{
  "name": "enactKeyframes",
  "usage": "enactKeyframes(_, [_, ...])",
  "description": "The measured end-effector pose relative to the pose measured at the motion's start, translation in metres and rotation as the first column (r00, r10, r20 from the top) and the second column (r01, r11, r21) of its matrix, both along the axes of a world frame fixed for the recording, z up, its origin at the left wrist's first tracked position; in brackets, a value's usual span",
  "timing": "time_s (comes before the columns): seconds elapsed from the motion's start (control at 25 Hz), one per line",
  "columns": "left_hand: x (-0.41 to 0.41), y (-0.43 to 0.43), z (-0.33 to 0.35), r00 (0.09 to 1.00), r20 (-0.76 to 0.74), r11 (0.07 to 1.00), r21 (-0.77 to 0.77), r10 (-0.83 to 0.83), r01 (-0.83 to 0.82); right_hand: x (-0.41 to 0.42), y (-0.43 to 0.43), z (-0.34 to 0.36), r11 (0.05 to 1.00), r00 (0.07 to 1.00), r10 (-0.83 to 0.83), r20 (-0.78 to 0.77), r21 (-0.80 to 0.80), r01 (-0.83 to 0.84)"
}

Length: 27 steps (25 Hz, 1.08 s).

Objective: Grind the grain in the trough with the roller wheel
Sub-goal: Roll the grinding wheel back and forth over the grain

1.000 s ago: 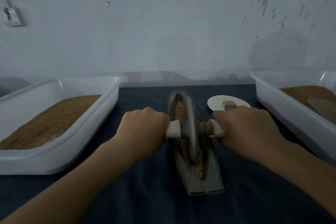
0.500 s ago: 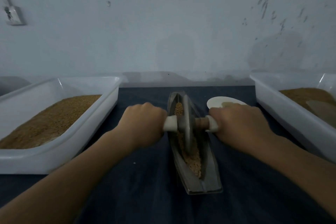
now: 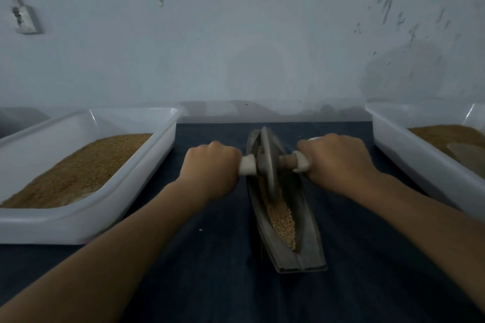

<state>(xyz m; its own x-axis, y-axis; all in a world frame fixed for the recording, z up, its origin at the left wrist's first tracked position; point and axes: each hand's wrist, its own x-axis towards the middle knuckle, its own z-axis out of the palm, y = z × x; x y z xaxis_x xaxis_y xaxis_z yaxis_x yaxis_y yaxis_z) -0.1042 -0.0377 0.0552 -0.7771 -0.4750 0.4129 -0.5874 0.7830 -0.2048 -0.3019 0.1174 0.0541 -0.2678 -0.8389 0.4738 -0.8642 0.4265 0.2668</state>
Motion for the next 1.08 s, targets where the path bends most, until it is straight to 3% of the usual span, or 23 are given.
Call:
enactKeyframes(0.12, [0.033, 0.019, -0.01, 0.993, -0.01, 0.986, -0.115, -0.118, 0.116, 0.013, 0.043, -0.007, 0.985, 0.984, 0.131, -0.117, -0.095, -0.143])
enactKeyframes(0.2, [0.034, 0.024, -0.007, 0.995, 0.006, 0.977, -0.187, -0.1, 0.1, 0.014, 0.054, -0.013, 0.983, 0.984, 0.14, -0.111, -0.101, -0.151])
enactKeyframes(0.32, [0.006, 0.009, -0.005, 1.0, 0.0, 0.996, -0.087, 0.011, -0.01, 0.009, 0.02, -0.006, 0.997, 0.996, 0.001, -0.084, -0.074, -0.007])
enactKeyframes(0.4, [-0.014, -0.003, 0.006, 0.997, 0.026, 0.998, 0.008, 0.069, -0.069, 0.004, -0.012, 0.005, 0.998, 0.998, -0.061, 0.026, -0.02, 0.062])
enactKeyframes(0.52, [-0.013, -0.004, 0.008, 0.997, 0.05, 0.996, 0.063, 0.066, -0.069, -0.003, -0.017, 0.012, 0.996, 0.996, -0.075, 0.054, 0.053, 0.072])
enactKeyframes(0.68, [0.032, 0.021, -0.009, 0.994, 0.013, 0.985, -0.134, -0.105, 0.105, 0.013, 0.043, -0.008, 0.989, 0.989, 0.108, -0.097, -0.095, -0.117])
enactKeyframes(0.76, [0.038, 0.026, -0.004, 0.989, -0.024, 0.968, -0.21, -0.145, 0.137, 0.015, 0.055, -0.013, 0.979, 0.983, 0.155, -0.1, -0.118, -0.166])
enactKeyframes(0.88, [0.014, 0.012, -0.013, 0.999, -0.022, 0.986, -0.165, -0.025, 0.021, 0.012, 0.025, -0.007, 0.997, 0.997, 0.005, -0.075, -0.074, -0.01])
enactKeyframes(0.96, [-0.014, -0.004, -0.002, 0.998, -0.058, 0.992, -0.117, 0.04, -0.046, 0.008, -0.006, 0.002, 0.996, 0.995, -0.082, 0.05, -0.016, 0.083])
enactKeyframes(1.08, [-0.025, -0.011, 0.009, 0.997, -0.044, 0.995, -0.07, 0.061, -0.064, 0.001, -0.022, 0.011, 0.993, 0.986, -0.121, 0.113, 0.026, 0.119])
